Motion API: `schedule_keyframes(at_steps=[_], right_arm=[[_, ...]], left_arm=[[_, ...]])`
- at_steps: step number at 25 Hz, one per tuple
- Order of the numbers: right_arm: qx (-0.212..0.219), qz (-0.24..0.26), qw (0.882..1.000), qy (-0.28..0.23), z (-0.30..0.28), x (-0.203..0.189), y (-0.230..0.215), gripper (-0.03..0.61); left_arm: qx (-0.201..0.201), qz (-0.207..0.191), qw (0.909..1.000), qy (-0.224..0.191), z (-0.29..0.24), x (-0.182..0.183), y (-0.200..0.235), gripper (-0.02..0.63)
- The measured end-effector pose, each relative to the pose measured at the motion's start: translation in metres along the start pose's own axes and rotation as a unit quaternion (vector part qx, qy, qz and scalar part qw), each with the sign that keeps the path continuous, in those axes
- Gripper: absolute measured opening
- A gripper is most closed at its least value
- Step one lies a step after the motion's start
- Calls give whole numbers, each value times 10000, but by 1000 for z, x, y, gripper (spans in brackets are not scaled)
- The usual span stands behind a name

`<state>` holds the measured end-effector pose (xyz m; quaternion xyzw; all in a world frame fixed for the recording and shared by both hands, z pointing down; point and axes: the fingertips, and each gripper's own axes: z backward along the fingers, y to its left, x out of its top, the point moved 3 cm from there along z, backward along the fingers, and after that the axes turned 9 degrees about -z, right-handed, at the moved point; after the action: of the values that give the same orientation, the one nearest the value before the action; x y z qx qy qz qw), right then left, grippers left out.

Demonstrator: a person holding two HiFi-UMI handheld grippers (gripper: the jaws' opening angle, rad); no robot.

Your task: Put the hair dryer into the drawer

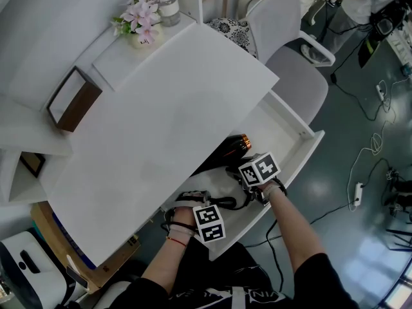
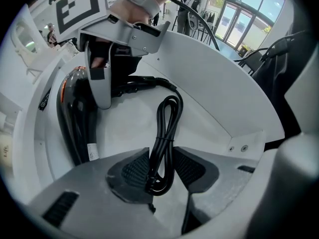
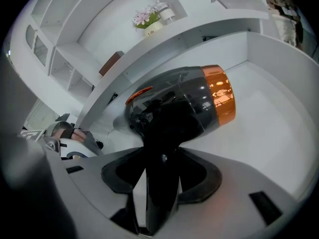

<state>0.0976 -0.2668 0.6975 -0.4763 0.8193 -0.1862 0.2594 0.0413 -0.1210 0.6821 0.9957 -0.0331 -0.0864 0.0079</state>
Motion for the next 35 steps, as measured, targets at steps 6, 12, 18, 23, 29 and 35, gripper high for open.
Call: schedule_keyframes(at_steps=[6,12,18,23,29,35], right_arm=[[-78,-76,9999,-54,0,-1,1,181],[-444,82,9990,-77,5,0,-3,227],[-644,18,9977,-195,16,-3,-3,256],[-716,87,9969,-304,27,-3,3,259],[-931,241,9945,-419,46,-6,11,250],[-1041,325,9891,-984,73,-11,21,5]], left_arm=[[27,-24,10000,10,-4,-2,-2,160],[117,-83,9999,-75,-4,-1,-5,177],[303,4,9994,-156,9,0,-1,201],[609,332,9968,-397,21,5,6,202],[1051,663,9905,-593,39,10,11,176],[1669,1039,9751,-1028,62,13,16,5]])
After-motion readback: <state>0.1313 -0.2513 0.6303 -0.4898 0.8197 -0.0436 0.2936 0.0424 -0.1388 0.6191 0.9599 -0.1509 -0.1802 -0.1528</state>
